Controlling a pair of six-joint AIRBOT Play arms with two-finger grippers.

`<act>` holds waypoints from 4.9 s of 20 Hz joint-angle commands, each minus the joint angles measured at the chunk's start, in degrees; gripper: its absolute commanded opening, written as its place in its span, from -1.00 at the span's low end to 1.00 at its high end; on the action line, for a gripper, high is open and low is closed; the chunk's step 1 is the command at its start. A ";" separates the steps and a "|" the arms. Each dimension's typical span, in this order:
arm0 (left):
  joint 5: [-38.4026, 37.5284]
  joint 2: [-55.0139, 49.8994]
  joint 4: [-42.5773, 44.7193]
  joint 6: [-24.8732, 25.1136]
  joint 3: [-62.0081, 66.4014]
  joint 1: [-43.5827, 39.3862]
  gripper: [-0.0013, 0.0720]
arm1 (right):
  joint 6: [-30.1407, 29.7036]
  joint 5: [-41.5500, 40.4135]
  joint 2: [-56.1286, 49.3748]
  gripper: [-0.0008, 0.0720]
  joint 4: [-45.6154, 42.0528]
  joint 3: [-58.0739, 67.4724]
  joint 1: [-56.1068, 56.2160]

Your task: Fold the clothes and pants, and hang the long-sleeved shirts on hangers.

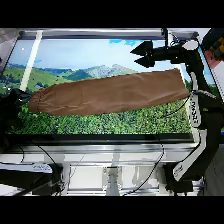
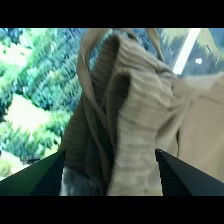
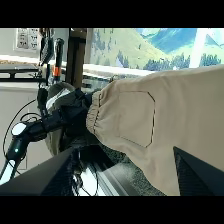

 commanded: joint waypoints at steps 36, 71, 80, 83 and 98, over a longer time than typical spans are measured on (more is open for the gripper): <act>-2.56 -1.31 -2.43 11.15 5.95 -7.26 -0.92 | 0.72 1.36 -0.35 -0.94 -1.62 0.02 7.98; 7.43 9.86 -17.18 3.56 9.94 -43.91 -0.92 | 44.61 -32.28 -5.35 -0.96 -49.83 0.02 22.49; 29.79 -2.80 -20.26 0.98 9.94 -65.72 -0.92 | 34.16 -14.86 11.72 -0.89 -51.21 0.02 6.58; 42.12 -7.58 -28.92 1.03 9.94 -71.56 0.14 | 29.86 -12.22 12.94 -0.12 -51.01 0.02 6.71; 33.64 2.82 -22.84 0.96 10.03 -54.16 -0.93 | 6.14 -4.33 12.17 -0.96 -26.03 -1.73 -2.25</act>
